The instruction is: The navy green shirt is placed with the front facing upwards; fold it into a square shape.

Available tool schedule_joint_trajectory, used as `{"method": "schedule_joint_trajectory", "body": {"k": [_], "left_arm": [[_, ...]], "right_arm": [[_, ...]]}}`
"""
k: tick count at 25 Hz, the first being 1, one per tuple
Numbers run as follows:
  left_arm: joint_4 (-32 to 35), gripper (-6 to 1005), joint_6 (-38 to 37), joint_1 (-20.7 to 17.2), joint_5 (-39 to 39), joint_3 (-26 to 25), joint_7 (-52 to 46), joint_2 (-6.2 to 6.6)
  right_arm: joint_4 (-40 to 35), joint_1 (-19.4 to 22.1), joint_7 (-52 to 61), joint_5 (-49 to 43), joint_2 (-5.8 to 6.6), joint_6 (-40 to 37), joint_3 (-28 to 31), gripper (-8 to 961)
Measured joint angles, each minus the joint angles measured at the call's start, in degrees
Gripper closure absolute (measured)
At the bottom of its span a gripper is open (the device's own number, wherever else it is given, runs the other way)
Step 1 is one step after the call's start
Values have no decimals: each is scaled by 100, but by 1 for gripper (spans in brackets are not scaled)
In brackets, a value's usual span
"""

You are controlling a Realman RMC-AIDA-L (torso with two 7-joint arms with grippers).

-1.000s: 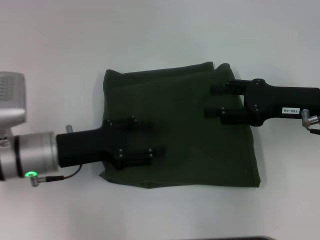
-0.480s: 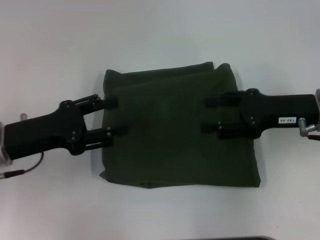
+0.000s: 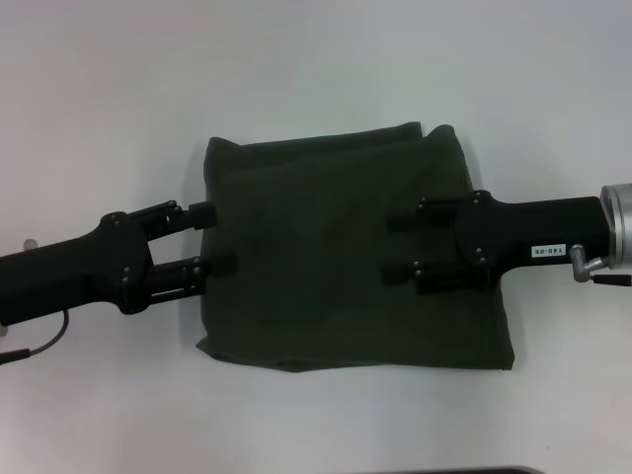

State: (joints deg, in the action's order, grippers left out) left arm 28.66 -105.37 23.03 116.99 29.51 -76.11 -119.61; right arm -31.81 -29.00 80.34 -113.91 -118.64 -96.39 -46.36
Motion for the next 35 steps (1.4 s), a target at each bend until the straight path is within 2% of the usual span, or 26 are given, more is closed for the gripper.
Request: {"method": "schedule_joint_trajectory", "body": {"k": [35], "left_arm": [[43, 217, 78, 18, 7, 20, -68, -36]], "right_arm": [[0, -35, -2, 54, 8, 78, 31, 134]]}}
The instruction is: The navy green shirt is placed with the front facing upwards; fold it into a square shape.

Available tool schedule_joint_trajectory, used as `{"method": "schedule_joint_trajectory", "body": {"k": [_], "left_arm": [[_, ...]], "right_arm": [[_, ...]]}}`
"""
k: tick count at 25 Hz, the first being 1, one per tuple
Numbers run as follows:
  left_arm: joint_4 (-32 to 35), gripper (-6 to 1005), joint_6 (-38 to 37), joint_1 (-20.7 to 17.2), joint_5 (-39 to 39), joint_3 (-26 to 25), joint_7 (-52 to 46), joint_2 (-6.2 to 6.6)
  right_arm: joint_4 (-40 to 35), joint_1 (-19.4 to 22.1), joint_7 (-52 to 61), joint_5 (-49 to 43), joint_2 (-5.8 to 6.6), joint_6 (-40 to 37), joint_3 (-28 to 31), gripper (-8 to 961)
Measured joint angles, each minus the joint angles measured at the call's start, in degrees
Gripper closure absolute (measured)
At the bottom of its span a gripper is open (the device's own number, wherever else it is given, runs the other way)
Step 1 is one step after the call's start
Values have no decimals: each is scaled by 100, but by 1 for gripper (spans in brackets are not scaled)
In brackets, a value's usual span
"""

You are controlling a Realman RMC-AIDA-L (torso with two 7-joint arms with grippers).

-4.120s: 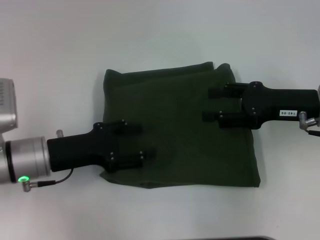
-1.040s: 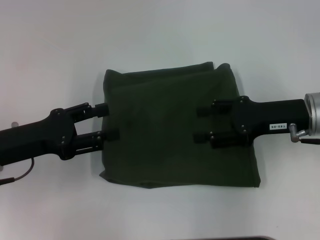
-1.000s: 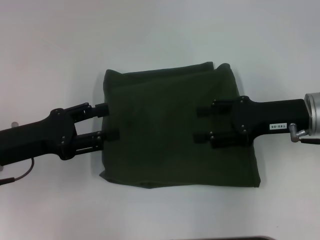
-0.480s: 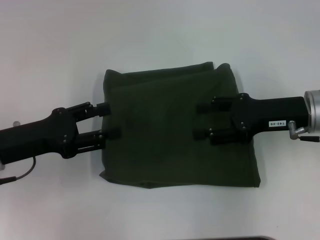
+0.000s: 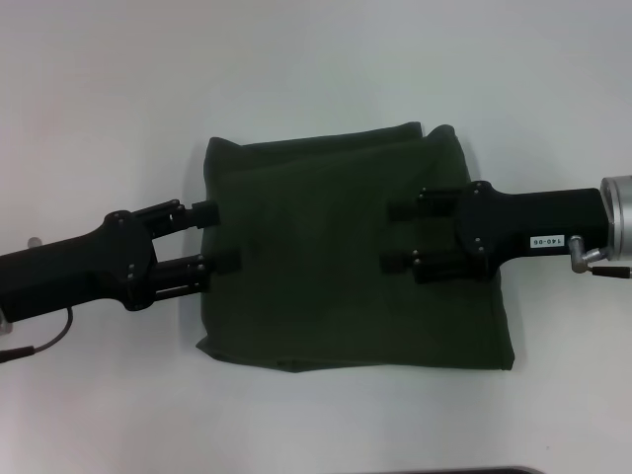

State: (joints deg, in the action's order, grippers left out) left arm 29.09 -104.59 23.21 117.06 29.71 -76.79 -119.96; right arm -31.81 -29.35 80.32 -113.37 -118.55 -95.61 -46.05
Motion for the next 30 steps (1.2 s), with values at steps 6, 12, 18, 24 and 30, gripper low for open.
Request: {"method": "schedule_joint_trajectory", "body": {"k": [6, 12, 18, 24, 30], "left_arm": [[1, 218, 0, -2, 0, 0, 7, -19], [1, 217, 1, -1, 0, 0, 1, -18], [-13, 217, 0, -1, 0, 0, 7, -18], [-13, 218, 0, -2, 0, 0, 16, -17], [-12, 218, 0, -1, 0, 0, 18, -17]], "right_arm": [[0, 0, 0, 1, 0, 0, 0, 134], [0, 0, 0, 1, 6, 0, 0, 134], [0, -1, 0, 0, 1, -1, 0, 134], [0, 0, 9, 0, 0, -1, 0, 134], [0, 0, 1, -1, 0, -1, 0, 134]]}}
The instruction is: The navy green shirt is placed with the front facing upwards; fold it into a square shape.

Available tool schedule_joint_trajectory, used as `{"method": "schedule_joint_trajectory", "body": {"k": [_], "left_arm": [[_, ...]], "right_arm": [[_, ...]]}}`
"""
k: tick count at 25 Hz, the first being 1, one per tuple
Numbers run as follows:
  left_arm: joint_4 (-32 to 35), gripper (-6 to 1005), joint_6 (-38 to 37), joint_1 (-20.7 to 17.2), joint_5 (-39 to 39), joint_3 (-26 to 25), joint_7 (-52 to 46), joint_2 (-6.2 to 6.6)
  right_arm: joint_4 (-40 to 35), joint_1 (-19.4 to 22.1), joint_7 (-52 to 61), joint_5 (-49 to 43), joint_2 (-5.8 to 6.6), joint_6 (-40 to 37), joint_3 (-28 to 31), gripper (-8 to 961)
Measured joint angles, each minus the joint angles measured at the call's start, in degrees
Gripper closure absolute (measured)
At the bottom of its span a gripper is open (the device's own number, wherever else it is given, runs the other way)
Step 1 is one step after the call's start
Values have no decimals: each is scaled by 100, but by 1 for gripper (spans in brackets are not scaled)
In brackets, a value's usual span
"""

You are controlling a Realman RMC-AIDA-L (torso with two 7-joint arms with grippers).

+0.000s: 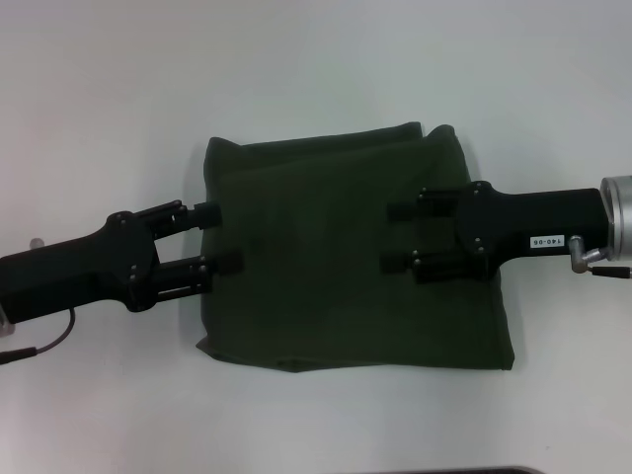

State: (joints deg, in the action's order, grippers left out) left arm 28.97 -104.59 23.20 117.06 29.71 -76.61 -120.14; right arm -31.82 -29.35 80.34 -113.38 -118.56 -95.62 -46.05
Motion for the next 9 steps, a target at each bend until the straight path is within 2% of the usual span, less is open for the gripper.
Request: {"method": "schedule_joint_trajectory", "body": {"k": [9], "left_arm": [[13, 218, 0, -9, 0, 0, 3, 0]], "right_arm": [[0, 0, -2, 0, 0, 0, 0, 133]]}}
